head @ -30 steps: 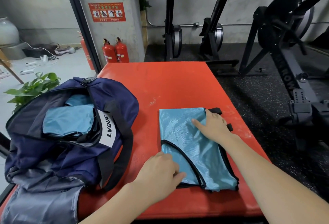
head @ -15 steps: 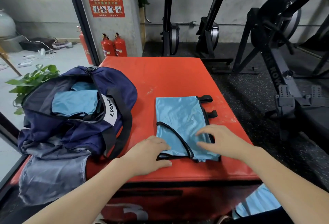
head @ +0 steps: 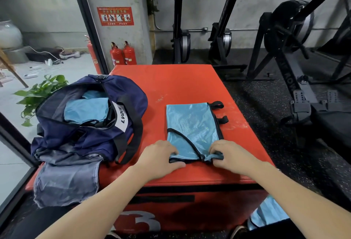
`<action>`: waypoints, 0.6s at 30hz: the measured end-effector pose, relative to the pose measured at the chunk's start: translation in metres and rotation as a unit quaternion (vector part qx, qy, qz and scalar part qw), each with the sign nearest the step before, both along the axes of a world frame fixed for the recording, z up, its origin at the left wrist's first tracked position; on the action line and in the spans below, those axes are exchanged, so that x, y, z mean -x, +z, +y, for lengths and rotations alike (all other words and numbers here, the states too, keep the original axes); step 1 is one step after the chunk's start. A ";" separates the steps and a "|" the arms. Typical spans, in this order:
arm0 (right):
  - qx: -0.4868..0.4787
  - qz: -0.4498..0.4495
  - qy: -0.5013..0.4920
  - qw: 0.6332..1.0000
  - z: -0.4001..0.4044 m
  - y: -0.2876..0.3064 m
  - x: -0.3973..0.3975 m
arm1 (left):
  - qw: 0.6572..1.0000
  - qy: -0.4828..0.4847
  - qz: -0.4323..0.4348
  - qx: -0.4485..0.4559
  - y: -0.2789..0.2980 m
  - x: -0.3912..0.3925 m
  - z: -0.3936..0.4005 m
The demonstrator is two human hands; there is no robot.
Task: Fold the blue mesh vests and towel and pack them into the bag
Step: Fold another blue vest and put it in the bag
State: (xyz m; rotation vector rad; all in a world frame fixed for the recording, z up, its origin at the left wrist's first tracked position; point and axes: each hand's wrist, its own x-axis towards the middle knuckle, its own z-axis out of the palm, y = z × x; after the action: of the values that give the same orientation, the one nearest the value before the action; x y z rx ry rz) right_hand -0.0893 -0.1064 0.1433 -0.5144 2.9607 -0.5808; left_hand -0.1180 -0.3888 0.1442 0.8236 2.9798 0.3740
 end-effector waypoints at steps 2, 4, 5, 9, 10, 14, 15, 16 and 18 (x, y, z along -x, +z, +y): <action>0.075 -0.025 -0.050 0.996 0.000 0.004 0.002 | 1.000 0.006 0.016 0.018 0.001 -0.002 0.006; 0.120 -0.051 -0.086 0.988 -0.001 0.011 0.003 | 0.998 0.014 0.037 0.043 0.002 -0.004 0.012; 0.135 -0.060 -0.095 0.984 -0.001 0.013 0.004 | 0.997 0.016 0.049 0.056 0.003 -0.005 0.015; 0.146 -0.077 -0.098 0.981 -0.003 0.024 0.007 | 0.989 0.020 0.095 0.108 0.006 -0.008 0.025; 0.146 -0.079 -0.099 0.981 -0.004 0.026 0.008 | 0.988 0.021 0.104 0.113 0.007 -0.008 0.027; 0.149 -0.089 -0.100 0.980 -0.003 0.033 0.010 | 0.995 0.029 0.084 0.051 0.012 -0.006 0.023; 0.153 -0.095 -0.098 0.979 -0.001 0.036 0.011 | 0.998 0.024 0.060 0.010 0.013 -0.003 0.019; 0.152 -0.103 -0.093 0.979 0.001 0.038 0.011 | 0.999 0.015 0.029 -0.039 0.014 0.000 0.014; 0.142 -0.122 -0.087 0.978 0.005 0.045 0.011 | 0.989 0.007 -0.032 -0.145 0.016 0.005 0.004</action>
State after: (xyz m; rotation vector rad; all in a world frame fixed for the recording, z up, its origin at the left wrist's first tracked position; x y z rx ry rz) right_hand -0.1006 -0.1014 0.1887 -0.1844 2.7165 -1.0160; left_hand -0.1227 -0.3850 0.1605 0.7918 2.9132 0.8330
